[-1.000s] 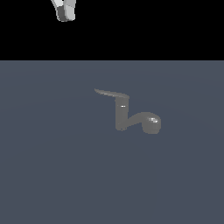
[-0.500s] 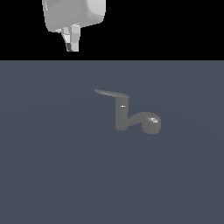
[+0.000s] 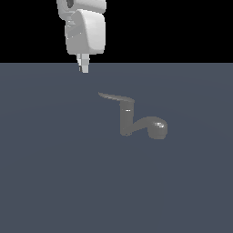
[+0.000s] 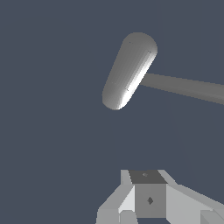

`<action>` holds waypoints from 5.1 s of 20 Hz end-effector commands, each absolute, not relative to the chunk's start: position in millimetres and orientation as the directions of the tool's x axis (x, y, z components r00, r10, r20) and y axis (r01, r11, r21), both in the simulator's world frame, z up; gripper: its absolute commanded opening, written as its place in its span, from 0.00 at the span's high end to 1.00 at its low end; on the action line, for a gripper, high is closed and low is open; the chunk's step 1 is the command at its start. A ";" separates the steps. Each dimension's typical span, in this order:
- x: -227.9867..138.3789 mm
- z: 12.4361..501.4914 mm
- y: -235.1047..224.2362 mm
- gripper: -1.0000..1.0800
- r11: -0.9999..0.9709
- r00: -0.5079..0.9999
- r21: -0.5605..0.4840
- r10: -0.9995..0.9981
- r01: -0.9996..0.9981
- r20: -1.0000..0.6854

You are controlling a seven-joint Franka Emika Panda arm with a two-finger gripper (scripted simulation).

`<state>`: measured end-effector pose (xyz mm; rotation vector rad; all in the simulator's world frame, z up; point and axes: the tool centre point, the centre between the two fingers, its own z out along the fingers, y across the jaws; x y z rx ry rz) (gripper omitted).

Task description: Turn on the faucet by rotating a designated handle.

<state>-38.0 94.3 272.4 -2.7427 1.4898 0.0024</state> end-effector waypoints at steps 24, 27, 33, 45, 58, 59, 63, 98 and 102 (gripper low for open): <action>66.3 174.2 51.0 1.00 -0.124 0.124 0.000 -0.992 -0.992 0.001; 68.1 172.9 49.5 1.00 -0.115 0.115 0.000 -0.993 -0.993 0.001; 65.1 173.0 49.4 1.00 -0.115 0.115 0.000 -0.993 -0.993 0.001; 29.8 172.9 51.7 1.00 -0.115 0.115 0.000 -0.993 -0.993 0.001; -7.5 173.0 54.0 1.00 -0.115 0.115 0.000 -0.993 -0.993 0.000; -2.6 174.8 55.1 1.00 -0.117 0.117 -0.006 -0.993 -0.993 0.000; -13.5 174.5 46.2 1.00 -0.116 0.116 -0.005 -0.993 -0.993 0.000; -70.9 173.1 -74.5 1.00 -0.115 0.115 0.000 -0.993 -0.993 0.000; -62.6 174.9 -55.4 1.00 -0.154 0.154 -0.003 -0.988 -0.988 -0.001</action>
